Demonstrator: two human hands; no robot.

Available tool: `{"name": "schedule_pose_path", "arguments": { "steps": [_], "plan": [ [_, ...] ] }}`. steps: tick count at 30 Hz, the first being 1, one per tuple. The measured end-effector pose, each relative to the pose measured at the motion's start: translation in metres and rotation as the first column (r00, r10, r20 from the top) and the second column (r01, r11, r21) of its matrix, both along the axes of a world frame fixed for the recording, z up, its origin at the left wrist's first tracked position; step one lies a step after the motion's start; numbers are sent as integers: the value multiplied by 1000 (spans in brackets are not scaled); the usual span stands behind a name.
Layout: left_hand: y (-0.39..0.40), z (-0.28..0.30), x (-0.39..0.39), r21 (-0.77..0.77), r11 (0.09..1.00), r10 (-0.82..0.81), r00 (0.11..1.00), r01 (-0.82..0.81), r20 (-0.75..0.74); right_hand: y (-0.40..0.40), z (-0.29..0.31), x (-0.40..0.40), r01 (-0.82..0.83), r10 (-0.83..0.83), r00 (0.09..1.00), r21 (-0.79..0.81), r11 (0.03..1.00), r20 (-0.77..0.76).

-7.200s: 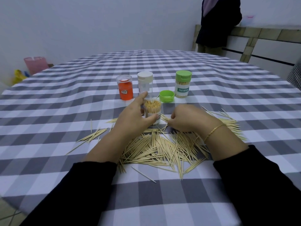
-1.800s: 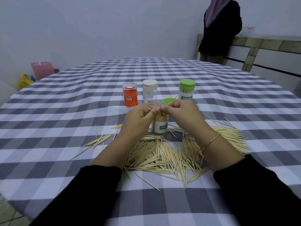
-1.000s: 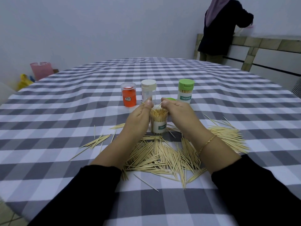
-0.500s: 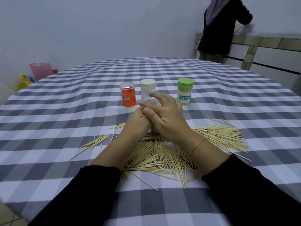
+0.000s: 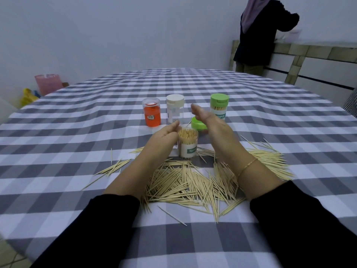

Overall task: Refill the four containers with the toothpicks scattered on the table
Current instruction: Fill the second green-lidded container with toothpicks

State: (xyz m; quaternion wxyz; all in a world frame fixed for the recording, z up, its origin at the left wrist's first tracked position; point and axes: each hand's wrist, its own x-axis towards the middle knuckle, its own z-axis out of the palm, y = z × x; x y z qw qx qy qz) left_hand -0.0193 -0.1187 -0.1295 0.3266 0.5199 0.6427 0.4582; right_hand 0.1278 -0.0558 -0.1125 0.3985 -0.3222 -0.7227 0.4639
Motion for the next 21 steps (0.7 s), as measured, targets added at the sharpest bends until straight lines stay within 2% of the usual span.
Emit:
{"name": "schedule_pose_path", "arguments": {
  "steps": [3,6,9,11,14,16,18,21],
  "plan": [
    [-2,0,4,11,1000,-16,1000,16,-18,5,-1,2,38,-40,998,-61,997,-38],
    [0,-3,5,60,998,9,995,-3,-97,6,-1,-1,110,-100,992,-122,986,81],
    [-1,-3,6,92,996,24,990,-11,-141,7,-6,-6,37,-11,983,-137,990,184],
    [-3,-1,6,97,995,17,987,-2,-161,8,-8,-8,-12,38,987,-165,986,155],
    [-4,0,6,93,996,15,984,2,-179,6,-8,-10,8,2,999,-287,958,34],
    [-4,1,6,87,996,14,983,2,-184,5,-7,-10,15,-14,1000,-326,945,4],
    [-4,0,4,88,996,16,981,1,-192,6,-4,-8,30,-11,998,-292,956,66],
    [-3,-2,3,90,996,20,984,-4,-177,12,9,9,116,-79,951,-108,987,298]
  ]
}}
